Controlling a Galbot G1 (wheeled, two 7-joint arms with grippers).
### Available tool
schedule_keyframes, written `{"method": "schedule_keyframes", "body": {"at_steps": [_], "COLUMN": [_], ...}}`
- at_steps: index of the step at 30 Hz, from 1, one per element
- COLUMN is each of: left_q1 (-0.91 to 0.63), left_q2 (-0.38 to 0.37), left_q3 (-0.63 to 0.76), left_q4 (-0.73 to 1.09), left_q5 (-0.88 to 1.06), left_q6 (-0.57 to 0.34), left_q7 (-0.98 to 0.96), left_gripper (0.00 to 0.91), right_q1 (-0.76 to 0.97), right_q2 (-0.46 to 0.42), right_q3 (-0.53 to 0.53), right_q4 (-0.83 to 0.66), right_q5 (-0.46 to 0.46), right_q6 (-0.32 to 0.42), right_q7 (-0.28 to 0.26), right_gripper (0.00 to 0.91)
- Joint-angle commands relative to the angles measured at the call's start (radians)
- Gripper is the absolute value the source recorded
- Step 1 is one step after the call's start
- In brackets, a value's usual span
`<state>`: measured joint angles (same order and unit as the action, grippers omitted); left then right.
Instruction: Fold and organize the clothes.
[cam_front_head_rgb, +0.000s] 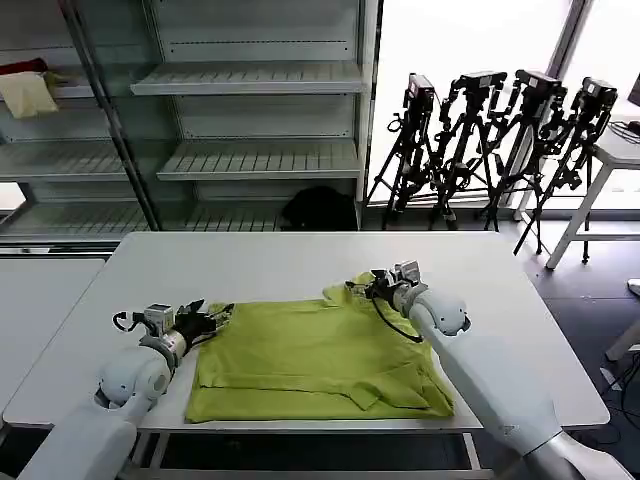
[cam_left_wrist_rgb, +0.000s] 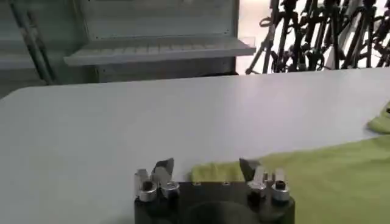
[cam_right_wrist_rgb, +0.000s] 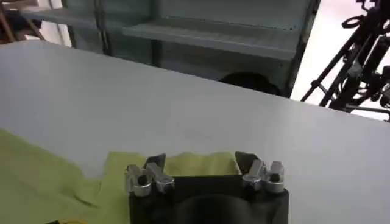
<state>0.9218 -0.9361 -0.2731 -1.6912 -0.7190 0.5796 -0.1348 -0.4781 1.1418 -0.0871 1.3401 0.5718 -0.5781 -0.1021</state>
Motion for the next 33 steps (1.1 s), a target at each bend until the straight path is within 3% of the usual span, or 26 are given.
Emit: {"method": "schedule_keyframes", "body": {"at_steps": [1, 2, 8, 13, 14, 16, 22, 33], "left_q1": [-0.008, -0.006, 0.007, 0.014, 0.015, 0.016, 0.017, 0.044], "left_q2": [-0.001, -0.002, 0.0, 0.005, 0.004, 0.004, 0.012, 0.042], "left_q3": [0.001, 0.001, 0.0, 0.001, 0.001, 0.001, 0.0, -0.011], "left_q4": [0.034, 0.035, 0.037, 0.029, 0.027, 0.022, -0.013, -0.138], "left_q5": [-0.008, -0.007, 0.013, 0.026, 0.028, 0.031, 0.04, 0.032], "left_q6": [0.0, 0.0, 0.0, 0.0, 0.0, -0.001, -0.003, -0.037], "left_q7": [0.016, 0.017, 0.032, 0.046, 0.045, 0.048, 0.045, 0.022], "left_gripper": [0.02, 0.02, 0.02, 0.0, 0.0, 0.0, 0.0, 0.0], "right_q1": [0.003, -0.001, -0.023, -0.032, -0.033, -0.033, -0.028, -0.062], "right_q2": [0.011, 0.01, 0.003, -0.003, -0.005, -0.007, -0.017, -0.064], "right_q3": [-0.009, -0.008, 0.001, 0.002, 0.002, 0.002, -0.004, 0.031], "right_q4": [-0.021, -0.02, -0.011, -0.002, 0.002, 0.01, 0.04, 0.192], "right_q5": [-0.01, -0.012, -0.023, -0.036, -0.036, -0.036, -0.035, 0.03], "right_q6": [-0.001, -0.001, 0.0, 0.0, 0.0, 0.0, 0.0, 0.033], "right_q7": [-0.006, -0.008, -0.016, -0.023, -0.023, -0.023, -0.019, 0.034], "right_gripper": [0.554, 0.484, 0.272, 0.181, 0.111, 0.071, 0.0, 0.0]}}
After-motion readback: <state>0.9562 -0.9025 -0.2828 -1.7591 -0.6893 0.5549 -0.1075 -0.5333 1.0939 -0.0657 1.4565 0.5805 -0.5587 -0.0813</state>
